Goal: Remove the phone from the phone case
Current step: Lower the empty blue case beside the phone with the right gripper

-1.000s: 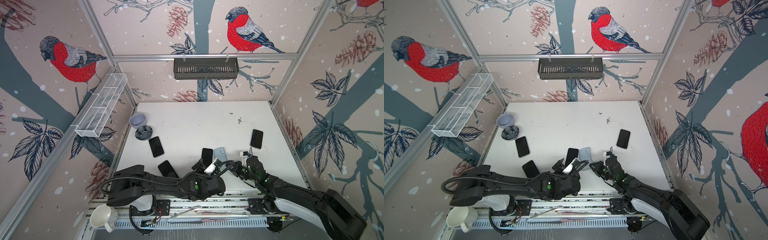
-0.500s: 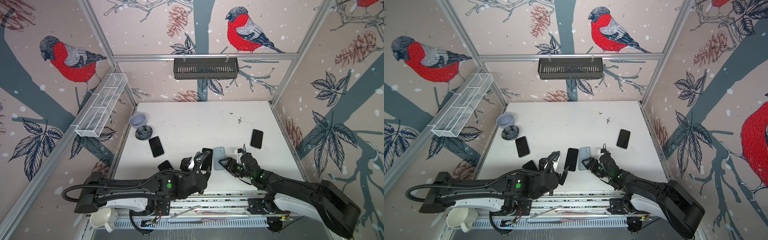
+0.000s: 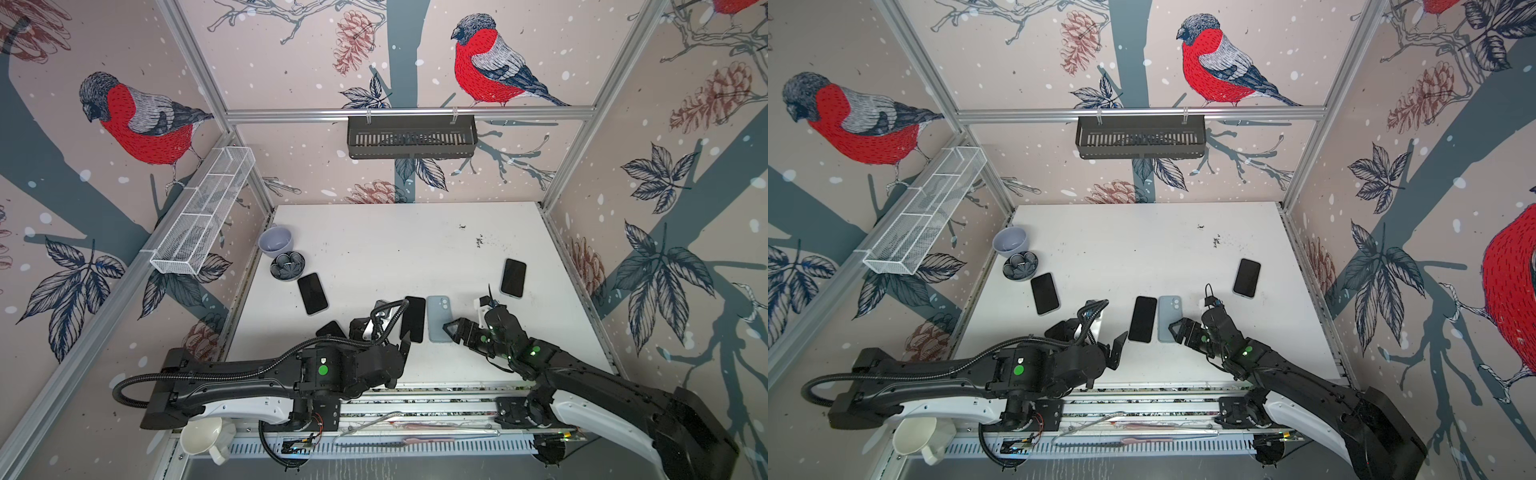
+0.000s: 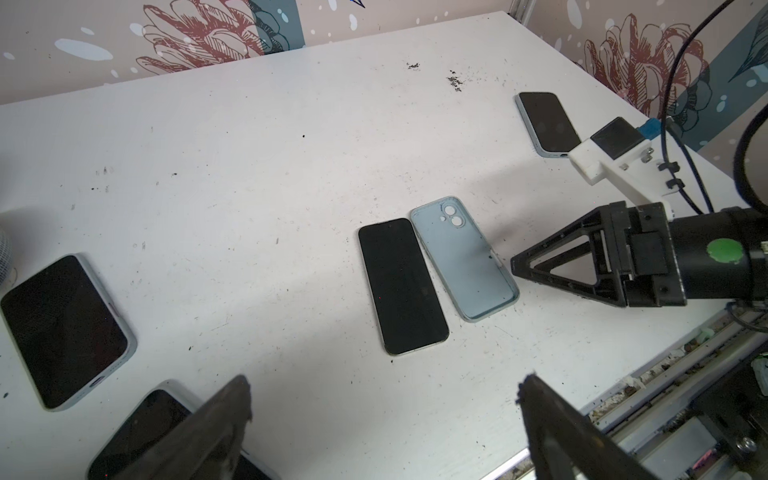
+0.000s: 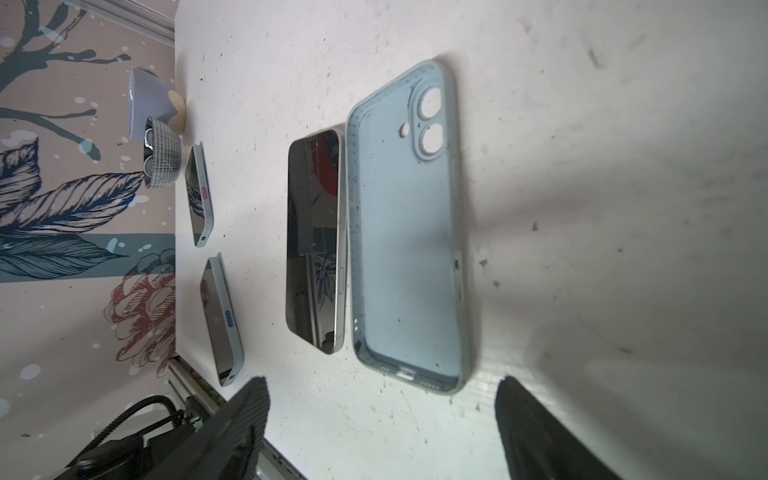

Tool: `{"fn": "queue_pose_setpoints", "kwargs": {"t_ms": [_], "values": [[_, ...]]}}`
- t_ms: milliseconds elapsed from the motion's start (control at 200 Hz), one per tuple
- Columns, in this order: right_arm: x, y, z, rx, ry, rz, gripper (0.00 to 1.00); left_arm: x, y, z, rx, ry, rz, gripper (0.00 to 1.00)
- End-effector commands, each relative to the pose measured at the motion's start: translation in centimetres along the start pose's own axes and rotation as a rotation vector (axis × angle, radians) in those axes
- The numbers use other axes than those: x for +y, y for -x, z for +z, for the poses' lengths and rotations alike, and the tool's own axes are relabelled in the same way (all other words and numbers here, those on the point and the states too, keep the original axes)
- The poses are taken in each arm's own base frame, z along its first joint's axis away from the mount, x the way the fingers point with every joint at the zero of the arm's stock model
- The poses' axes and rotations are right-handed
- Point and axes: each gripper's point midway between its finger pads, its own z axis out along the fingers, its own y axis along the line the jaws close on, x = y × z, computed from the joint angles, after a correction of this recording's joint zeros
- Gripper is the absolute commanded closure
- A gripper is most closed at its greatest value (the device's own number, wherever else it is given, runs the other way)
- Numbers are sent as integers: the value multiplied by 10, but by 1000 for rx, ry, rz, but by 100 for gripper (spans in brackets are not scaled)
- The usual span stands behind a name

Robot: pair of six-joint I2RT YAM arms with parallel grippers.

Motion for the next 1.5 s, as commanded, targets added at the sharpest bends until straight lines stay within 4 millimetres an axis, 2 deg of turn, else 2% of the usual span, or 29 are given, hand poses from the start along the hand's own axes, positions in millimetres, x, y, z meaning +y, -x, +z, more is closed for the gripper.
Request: {"fn": "queue_pose_setpoints", "kwargs": {"t_ms": [0,170,235,450,851,1091,1496], "values": [[-5,15,1,-27,-77,-90,22,8,-6,-4,17,8,-50,1],[-12,30,13,26,-222,-182,38,18,-13,-8,28,-2,-97,1],[-13,33,20,38,-241,-199,47,20,-15,-9,30,-8,-109,1],[-23,40,36,64,-316,-230,62,23,-16,-13,28,-25,-139,1],[-29,40,50,84,-341,-266,73,21,-24,-7,43,-22,-129,1],[-24,36,56,92,-311,-265,77,19,-27,-5,41,-34,-140,1],[-8,28,63,90,-262,-267,79,16,-37,1,55,-43,-154,1]]}}
